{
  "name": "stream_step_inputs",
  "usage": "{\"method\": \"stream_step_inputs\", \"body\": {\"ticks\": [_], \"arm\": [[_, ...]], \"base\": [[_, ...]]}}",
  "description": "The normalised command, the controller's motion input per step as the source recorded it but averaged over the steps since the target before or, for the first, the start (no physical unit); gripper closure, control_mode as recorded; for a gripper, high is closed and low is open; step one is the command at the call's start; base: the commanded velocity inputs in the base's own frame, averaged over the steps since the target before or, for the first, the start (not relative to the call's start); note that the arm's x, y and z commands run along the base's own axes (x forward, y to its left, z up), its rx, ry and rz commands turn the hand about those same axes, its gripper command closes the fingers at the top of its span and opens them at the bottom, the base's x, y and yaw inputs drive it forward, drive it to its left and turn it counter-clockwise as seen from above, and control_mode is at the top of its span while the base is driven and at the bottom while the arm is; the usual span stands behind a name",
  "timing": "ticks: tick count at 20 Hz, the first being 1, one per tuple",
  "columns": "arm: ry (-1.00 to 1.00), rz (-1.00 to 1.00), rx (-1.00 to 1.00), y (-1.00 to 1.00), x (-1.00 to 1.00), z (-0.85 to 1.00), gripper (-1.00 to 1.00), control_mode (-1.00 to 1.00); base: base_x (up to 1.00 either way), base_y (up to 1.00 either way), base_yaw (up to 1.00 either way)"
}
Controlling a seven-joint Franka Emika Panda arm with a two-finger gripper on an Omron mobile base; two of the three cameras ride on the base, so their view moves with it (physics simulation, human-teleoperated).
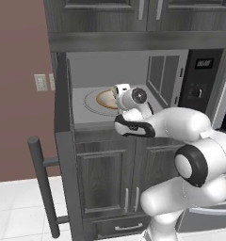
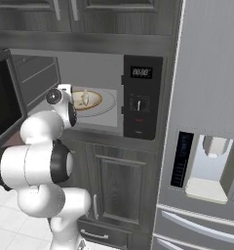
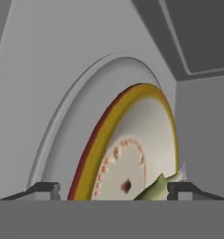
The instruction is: Remove the tangerine from the bowl and place it on the small plate. Then place the bowl with only the fish in the microwave, close the door, and press the start button to microwave the fish.
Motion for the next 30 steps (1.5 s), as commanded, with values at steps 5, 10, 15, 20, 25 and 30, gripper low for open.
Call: {"method": "stream_step_inputs", "body": {"ticks": [5, 10, 15, 20, 25, 30], "arm": [[0.00, 0.03, 0.00, 0.00, -0.57, 0.32, -1.00, -1.00], [0.00, 0.02, 0.00, 0.00, -0.75, 0.61, -1.00, -1.00], [0.06, 0.01, 0.00, 0.00, -0.84, 0.78, -1.00, -1.00], [0.08, 0.01, -0.01, 0.00, -0.93, 0.51, -1.00, -1.00], [0.01, 0.01, -0.05, 0.00, -1.00, 0.19, -1.00, -1.00], [0.00, 0.00, -0.08, 0.00, -1.00, 0.00, -1.00, -1.00]], "base": [[0.00, 0.00, 0.00], [0.00, 0.00, 0.00], [0.00, 0.00, 0.00], [0.00, 0.00, 0.00], [0.00, 0.00, 0.00], [0.00, 0.00, 0.00]]}}
